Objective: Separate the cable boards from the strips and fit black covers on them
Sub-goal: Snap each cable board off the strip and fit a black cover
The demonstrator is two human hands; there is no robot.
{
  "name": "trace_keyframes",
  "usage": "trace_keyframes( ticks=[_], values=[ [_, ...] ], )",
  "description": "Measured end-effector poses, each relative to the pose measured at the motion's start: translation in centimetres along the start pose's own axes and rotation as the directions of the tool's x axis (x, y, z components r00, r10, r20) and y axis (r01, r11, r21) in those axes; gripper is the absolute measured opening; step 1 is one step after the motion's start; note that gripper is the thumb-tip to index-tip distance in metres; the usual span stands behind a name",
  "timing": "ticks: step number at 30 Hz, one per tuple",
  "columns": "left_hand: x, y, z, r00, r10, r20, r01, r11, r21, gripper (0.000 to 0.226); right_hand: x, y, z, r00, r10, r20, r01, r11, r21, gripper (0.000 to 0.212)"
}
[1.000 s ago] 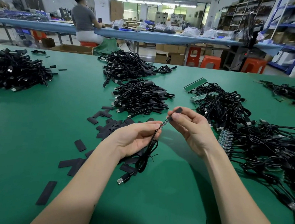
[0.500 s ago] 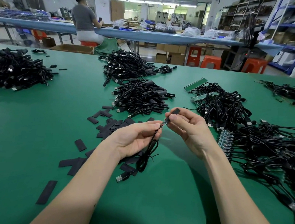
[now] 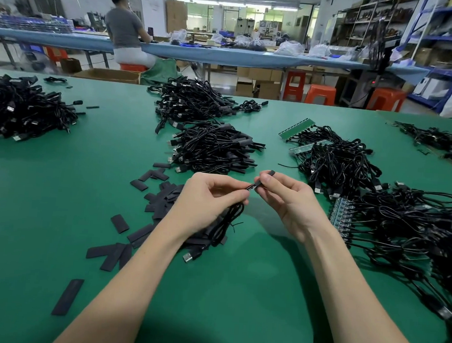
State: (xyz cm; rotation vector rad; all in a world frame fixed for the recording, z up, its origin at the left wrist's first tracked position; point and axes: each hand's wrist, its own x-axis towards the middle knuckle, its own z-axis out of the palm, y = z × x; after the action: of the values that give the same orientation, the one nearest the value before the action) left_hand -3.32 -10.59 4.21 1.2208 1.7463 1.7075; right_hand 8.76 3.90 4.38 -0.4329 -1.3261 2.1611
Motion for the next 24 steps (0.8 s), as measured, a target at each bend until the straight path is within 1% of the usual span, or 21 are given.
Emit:
trace_keyframes(
  ticks=[3,6,15,21,24],
  values=[
    [-0.07,0.06,0.55,0.998,0.052,-0.041,-0.052,0.999,0.008,0.013,0.08,-0.06,-0.27,1.0,0.026,0.002,-0.026,1.0,0.011,0.008],
    [-0.13,0.06,0.6,0.995,0.081,-0.062,-0.08,0.997,0.015,0.008,0.13,-0.07,-0.33,0.999,0.043,0.008,-0.044,0.998,0.035,0.007],
    [-0.13,-0.24,0.59,0.997,0.068,-0.048,-0.069,0.998,-0.005,0.005,0.09,0.31,-0.23,0.997,0.064,0.048,-0.065,0.998,0.019,0.01],
    [-0.22,-0.36,0.55,0.996,0.074,-0.055,-0.075,0.997,-0.028,0.005,-0.06,0.27,-0.27,0.994,0.082,0.073,-0.086,0.995,0.047,0.01],
    [-0.14,-0.36,0.65,0.995,0.069,-0.075,-0.073,0.996,-0.051,0.005,-0.19,-0.01,-0.55,0.991,0.097,0.092,-0.103,0.993,0.063,0.017]
  ],
)
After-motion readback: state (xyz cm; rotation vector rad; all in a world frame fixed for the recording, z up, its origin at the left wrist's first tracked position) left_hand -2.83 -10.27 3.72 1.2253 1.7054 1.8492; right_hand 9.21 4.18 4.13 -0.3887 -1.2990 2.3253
